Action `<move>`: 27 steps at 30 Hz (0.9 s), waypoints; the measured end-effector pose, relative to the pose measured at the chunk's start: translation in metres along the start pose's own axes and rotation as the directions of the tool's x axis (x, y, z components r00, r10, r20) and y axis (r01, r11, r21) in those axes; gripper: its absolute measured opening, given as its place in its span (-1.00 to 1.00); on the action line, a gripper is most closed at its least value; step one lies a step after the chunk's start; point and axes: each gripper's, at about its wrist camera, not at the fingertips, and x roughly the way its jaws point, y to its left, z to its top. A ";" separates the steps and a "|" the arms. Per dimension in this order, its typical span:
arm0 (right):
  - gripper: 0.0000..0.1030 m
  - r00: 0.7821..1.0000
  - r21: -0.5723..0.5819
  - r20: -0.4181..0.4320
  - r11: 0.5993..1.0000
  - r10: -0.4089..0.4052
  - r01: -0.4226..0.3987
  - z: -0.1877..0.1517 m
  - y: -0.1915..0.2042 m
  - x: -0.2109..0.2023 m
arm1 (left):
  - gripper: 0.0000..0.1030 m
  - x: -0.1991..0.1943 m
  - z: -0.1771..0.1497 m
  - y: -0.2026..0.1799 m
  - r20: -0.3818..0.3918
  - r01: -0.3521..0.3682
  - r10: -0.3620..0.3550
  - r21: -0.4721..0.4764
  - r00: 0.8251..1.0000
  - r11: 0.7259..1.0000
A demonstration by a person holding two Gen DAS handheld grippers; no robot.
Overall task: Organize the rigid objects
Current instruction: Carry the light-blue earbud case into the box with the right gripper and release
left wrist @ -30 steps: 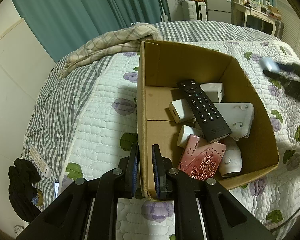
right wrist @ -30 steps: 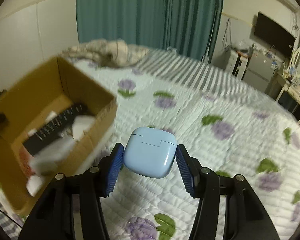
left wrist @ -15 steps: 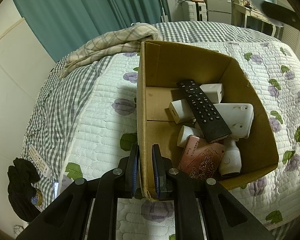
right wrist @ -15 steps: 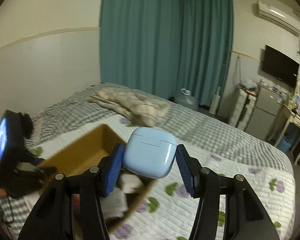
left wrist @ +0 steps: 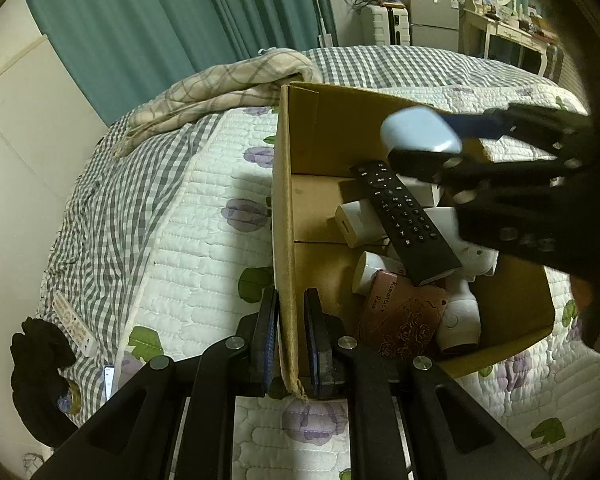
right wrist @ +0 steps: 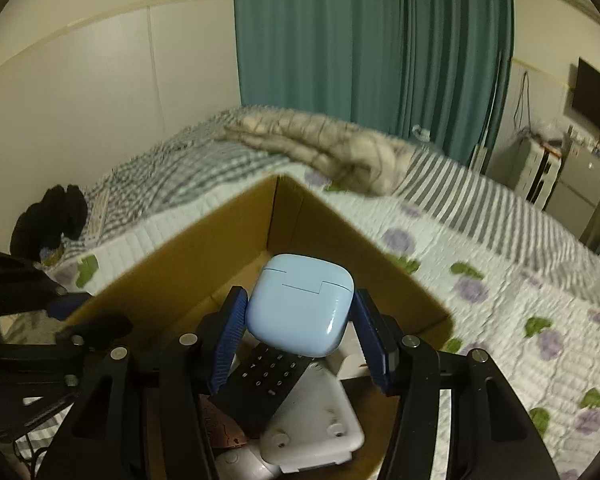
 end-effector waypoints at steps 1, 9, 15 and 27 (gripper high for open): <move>0.05 1.000 0.006 -0.009 1.000 0.001 0.000 -0.001 -0.001 0.004 | -0.75 0.000 0.000 0.000 0.001 0.001 -0.001 0.000 1.000 1.000; 0.05 0.992 0.020 -0.102 0.997 -0.070 0.073 -0.004 -0.007 0.033 | -0.75 0.000 0.000 0.001 0.002 0.004 -0.004 -0.001 1.000 1.000; 0.05 0.990 0.037 -0.126 0.997 -0.061 0.066 -0.003 -0.009 0.038 | -0.75 0.000 0.000 0.002 0.002 0.004 -0.004 -0.001 1.000 1.000; 0.64 0.997 0.099 -0.058 0.994 -0.050 0.056 -0.005 -0.016 0.015 | -0.75 0.000 0.000 0.003 0.002 0.009 -0.009 -0.004 1.000 1.000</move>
